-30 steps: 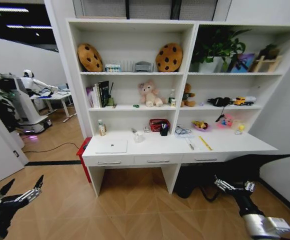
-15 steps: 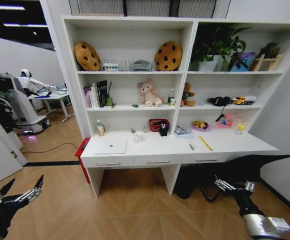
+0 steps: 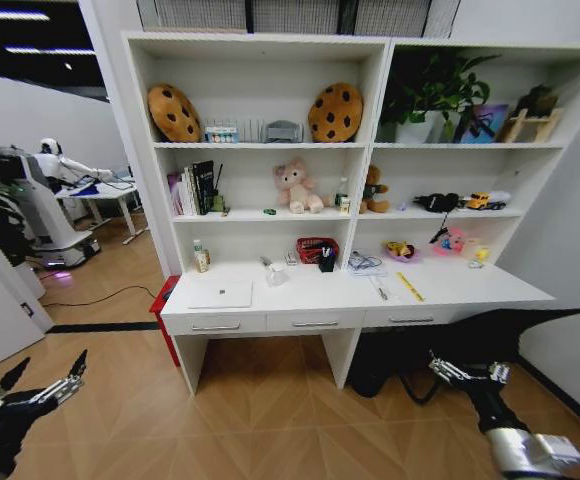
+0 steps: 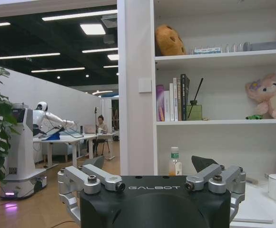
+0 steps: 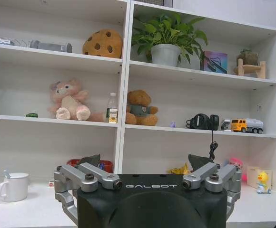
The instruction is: Organize the objects on the table.
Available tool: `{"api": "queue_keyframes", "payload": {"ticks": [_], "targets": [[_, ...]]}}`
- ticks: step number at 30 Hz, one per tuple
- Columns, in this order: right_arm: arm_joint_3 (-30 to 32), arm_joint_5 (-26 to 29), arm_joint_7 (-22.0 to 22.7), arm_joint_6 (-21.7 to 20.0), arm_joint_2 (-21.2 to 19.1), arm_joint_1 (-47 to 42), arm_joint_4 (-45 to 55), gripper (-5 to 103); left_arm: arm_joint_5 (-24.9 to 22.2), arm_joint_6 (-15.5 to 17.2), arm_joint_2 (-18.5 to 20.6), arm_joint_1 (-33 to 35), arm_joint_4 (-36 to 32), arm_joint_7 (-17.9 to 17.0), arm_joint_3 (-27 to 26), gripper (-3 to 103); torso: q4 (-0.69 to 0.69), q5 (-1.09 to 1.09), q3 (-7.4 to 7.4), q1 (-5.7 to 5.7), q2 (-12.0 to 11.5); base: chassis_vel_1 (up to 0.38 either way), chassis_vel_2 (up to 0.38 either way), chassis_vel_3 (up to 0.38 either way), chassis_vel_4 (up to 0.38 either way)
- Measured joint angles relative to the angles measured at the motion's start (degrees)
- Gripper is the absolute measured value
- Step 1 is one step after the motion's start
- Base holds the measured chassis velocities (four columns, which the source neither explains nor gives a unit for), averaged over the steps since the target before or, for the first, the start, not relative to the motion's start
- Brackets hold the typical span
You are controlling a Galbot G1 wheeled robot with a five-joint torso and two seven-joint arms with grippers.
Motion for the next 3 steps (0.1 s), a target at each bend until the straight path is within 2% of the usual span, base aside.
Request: {"api": "queue_keyframes", "payload": {"ticks": [3], "targets": [[0.00,0.00,0.00,0.00,0.00,0.00,0.00,100,0.00,0.00,0.00,0.00,0.00,0.00,0.00,100,0.00,0.00,0.00,0.00,0.00,0.000,0.000,0.000,0.000]]}}
